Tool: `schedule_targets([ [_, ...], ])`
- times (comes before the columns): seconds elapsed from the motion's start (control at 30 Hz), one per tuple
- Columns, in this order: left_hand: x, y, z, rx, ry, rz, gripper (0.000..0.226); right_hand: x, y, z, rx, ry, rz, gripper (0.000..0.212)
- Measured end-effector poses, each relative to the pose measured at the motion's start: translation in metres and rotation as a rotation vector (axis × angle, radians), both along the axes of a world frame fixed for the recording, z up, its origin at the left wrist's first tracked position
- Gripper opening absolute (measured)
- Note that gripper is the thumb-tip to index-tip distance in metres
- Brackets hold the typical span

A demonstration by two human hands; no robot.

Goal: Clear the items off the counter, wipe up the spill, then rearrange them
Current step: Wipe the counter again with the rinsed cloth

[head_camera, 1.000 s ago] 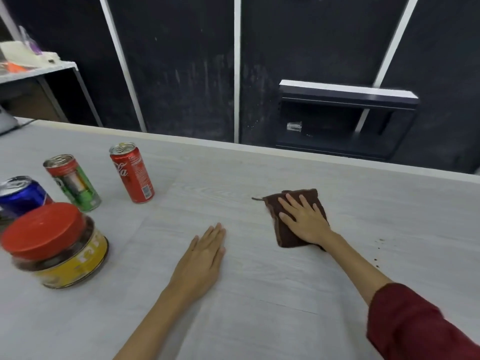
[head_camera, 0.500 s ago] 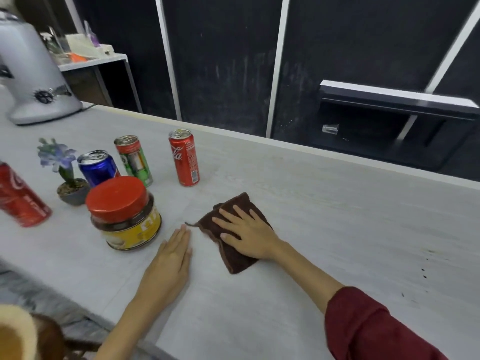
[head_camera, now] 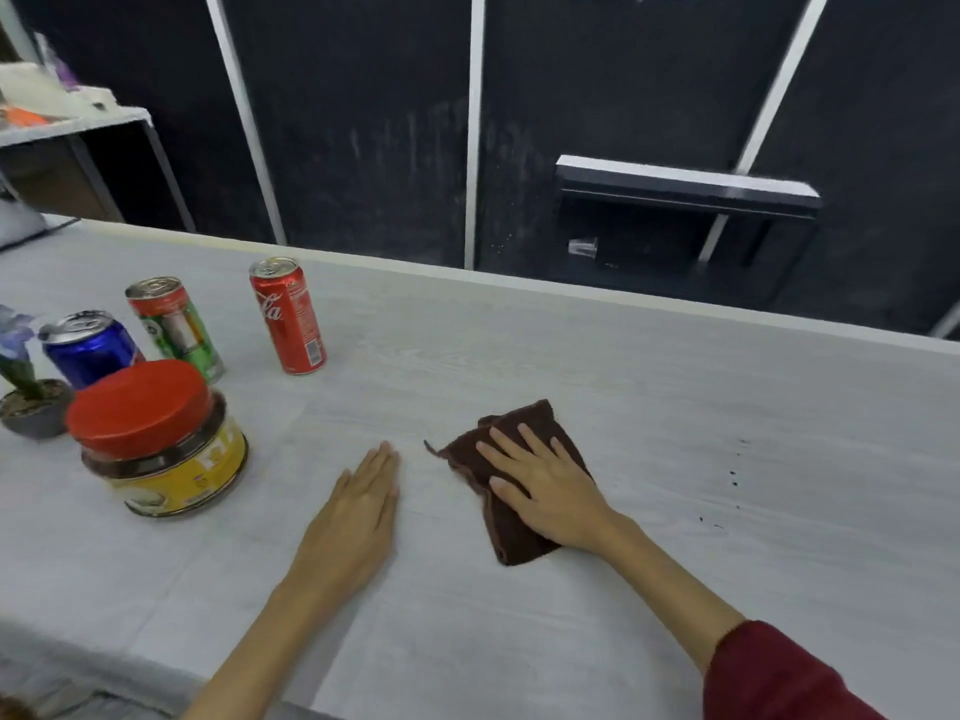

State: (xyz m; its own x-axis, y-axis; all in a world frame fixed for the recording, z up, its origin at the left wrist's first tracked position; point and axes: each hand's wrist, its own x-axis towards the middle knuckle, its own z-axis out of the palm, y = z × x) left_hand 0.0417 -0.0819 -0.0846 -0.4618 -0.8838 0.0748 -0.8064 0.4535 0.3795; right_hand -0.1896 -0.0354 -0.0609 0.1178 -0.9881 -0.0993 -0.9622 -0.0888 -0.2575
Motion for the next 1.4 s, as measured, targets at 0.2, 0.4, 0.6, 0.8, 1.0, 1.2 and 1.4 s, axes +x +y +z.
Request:
schedule_targets([
  [0.2, -0.059, 0.004, 0.003, 0.031, 0.052, -0.147, 0.050, -0.042, 0.122, -0.017, -0.100, 0.016, -0.135, 0.047],
  [0.4, -0.129, 0.002, 0.003, 0.038, 0.060, -0.274, 0.049, -0.144, 0.198, -0.010, -0.099, 0.030, -0.663, 0.058],
  [0.6, -0.152, -0.004, -0.002, -0.002, 0.057, -0.285, 0.050, -0.248, 0.160, -0.008, -0.046, 0.004, -0.997, 0.051],
  [0.8, -0.152, -0.003, -0.004, -0.001, 0.072, -0.283, 0.049, -0.252, 0.073, -0.003, -0.021, 0.064, -0.801, 0.051],
  [1.0, -0.152, -0.006, -0.007, -0.004, 0.085, -0.282, 0.049, -0.164, 0.051, -0.007, -0.028, 0.005, -0.426, 0.050],
  [1.2, -0.152, -0.006, -0.006, 0.010, 0.074, -0.291, 0.049, -0.157, 0.130, -0.008, -0.074, -0.033, -0.387, 0.085],
  [1.4, -0.158, -0.007, -0.004, 0.024, 0.088, -0.292, 0.048, -0.251, 0.179, -0.009, -0.090, 0.004, -0.825, 0.079],
])
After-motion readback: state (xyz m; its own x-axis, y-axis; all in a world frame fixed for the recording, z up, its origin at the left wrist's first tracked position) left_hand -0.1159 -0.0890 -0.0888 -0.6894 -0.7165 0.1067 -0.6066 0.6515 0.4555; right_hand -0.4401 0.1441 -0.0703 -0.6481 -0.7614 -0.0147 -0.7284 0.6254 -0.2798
